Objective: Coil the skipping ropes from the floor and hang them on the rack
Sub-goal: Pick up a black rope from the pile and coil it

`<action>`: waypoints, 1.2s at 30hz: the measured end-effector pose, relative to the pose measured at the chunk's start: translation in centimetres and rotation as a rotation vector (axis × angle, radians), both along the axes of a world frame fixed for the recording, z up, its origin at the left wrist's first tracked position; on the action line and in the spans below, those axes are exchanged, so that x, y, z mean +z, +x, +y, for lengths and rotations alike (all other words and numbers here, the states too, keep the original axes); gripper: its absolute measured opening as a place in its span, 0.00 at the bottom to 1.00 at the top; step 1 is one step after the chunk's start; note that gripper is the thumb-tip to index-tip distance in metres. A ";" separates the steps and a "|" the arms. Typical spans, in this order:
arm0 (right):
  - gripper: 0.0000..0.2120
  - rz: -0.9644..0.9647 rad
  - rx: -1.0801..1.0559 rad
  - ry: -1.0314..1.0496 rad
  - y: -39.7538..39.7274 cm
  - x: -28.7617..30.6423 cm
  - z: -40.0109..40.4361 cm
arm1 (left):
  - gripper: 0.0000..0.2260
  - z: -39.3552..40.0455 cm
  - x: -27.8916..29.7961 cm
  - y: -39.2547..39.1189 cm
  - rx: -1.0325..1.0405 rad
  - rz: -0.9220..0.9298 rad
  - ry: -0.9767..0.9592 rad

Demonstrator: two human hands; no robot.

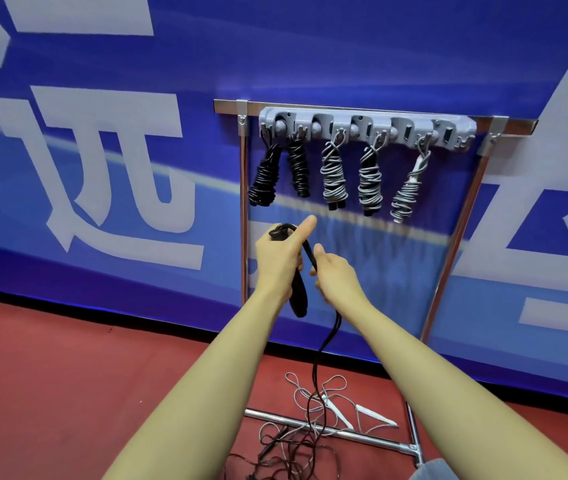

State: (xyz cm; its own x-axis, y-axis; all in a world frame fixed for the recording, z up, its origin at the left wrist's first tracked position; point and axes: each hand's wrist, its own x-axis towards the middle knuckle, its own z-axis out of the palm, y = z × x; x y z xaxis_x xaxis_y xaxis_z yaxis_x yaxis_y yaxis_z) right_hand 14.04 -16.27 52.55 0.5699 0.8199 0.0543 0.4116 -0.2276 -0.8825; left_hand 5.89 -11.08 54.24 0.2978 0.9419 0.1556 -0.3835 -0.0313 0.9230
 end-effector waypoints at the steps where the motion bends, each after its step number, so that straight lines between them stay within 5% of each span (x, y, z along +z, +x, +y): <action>1: 0.23 -0.016 0.001 -0.016 0.0 -0.2 0.0 | 0.12 -0.2 0.0 0.2 0.050 0.000 -0.014; 5: 0.25 -0.113 -0.050 -0.063 0.3 -1.1 0.0 | 0.11 -0.1 0.4 0.5 0.134 -0.097 -0.153; 13: 0.28 -0.164 -0.114 -0.174 0.1 -0.4 0.1 | 0.09 0.2 1.1 0.3 -0.013 -0.367 -0.302; 26: 0.33 0.137 -0.011 -0.209 -0.7 1.2 -0.4 | 0.17 0.6 1.0 -0.3 -0.038 -0.496 -0.349; 36: 0.18 0.037 -0.236 -0.026 -0.5 -0.1 1.1 | 0.12 0.6 0.3 -1.3 -0.174 -0.543 -0.380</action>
State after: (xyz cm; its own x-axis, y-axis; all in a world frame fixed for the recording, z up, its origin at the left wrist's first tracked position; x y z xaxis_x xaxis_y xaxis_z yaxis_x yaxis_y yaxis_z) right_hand 13.55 -15.21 52.47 0.7470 0.6647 0.0105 0.3122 -0.3368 -0.8883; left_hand 4.58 -10.43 54.57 0.4226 0.9063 -0.0064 -0.7653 0.3606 0.5332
